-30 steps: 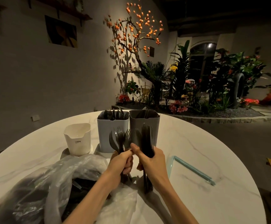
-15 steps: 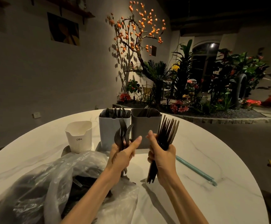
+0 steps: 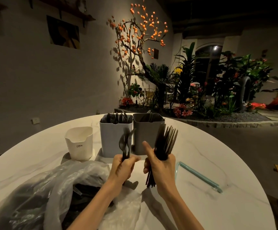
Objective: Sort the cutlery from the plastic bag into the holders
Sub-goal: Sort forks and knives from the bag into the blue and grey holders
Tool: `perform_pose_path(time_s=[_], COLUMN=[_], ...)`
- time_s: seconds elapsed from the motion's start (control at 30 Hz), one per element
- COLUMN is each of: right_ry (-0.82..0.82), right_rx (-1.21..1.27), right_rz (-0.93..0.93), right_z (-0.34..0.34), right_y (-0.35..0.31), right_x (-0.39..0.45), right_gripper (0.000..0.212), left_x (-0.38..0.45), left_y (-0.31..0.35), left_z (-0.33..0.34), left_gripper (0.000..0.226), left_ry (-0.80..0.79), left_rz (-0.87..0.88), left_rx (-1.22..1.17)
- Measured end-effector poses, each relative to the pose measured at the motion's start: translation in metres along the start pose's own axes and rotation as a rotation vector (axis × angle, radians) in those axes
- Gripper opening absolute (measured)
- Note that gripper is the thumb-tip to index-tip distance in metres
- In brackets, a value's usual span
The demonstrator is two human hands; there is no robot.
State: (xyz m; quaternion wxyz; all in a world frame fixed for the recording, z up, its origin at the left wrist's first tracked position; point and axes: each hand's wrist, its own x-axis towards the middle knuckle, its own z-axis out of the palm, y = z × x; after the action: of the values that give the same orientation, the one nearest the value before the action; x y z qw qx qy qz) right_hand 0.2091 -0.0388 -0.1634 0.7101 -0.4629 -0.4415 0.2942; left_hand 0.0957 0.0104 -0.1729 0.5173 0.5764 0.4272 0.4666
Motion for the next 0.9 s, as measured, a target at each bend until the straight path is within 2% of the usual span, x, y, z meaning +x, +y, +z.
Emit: perform_pose_path(time_s=[0.1, 0.17, 0.27, 0.33, 0.4, 0.5, 0.6, 0.73, 0.83, 0.9], right_ry=[0.045, 0.081, 0.099, 0.1, 0.046, -0.003, 0.013, 0.032, 0.032, 0.013], right_rx=[-0.072, -0.086, 0.011, 0.094, 0.137, 0.15, 0.147, 0.069, 0.0, 0.0], right_rz=[0.095, 0.147, 0.215, 0.217, 0.145, 0.024, -0.007, 0.008, -0.001, -0.013], right_z=[0.005, 0.003, -0.002, -0.002, 0.002, 0.013, 0.027, 0.046, 0.059, 0.064], right_y=[0.012, 0.019, 0.022, 0.009, -0.017, -0.067, -0.101, -0.105, -0.092, -0.082], right_x=[-0.001, 0.002, 0.009, 0.016, 0.031, 0.077, 0.122, 0.171, 0.192, 0.201], right_gripper=[0.037, 0.038, 0.059, 0.051, 0.035, 0.043, 0.04, 0.039, 0.049, 0.047], left_x=[0.004, 0.004, 0.001, 0.002, 0.011, 0.036, 0.061, 0.089, 0.1, 0.104], left_y=[-0.003, -0.004, -0.002, 0.004, 0.016, 0.055, 0.095, 0.126, 0.133, 0.134], left_z=[-0.003, -0.004, -0.002, -0.001, -0.002, -0.008, -0.018, -0.028, -0.034, -0.036], left_gripper=[0.03, 0.03, 0.028, 0.028, 0.033, 0.03, 0.041, 0.036, 0.028, 0.028], left_ry=[0.032, 0.022, 0.04, 0.063, 0.068, 0.079, 0.033, -0.005, -0.001, 0.002], left_rz=[-0.147, -0.176, -0.21, -0.243, -0.203, -0.102, -0.023, 0.024, 0.035, 0.036], left_rx=[-0.152, -0.131, -0.17, -0.211, -0.232, -0.256, -0.232, -0.216, -0.174, -0.15])
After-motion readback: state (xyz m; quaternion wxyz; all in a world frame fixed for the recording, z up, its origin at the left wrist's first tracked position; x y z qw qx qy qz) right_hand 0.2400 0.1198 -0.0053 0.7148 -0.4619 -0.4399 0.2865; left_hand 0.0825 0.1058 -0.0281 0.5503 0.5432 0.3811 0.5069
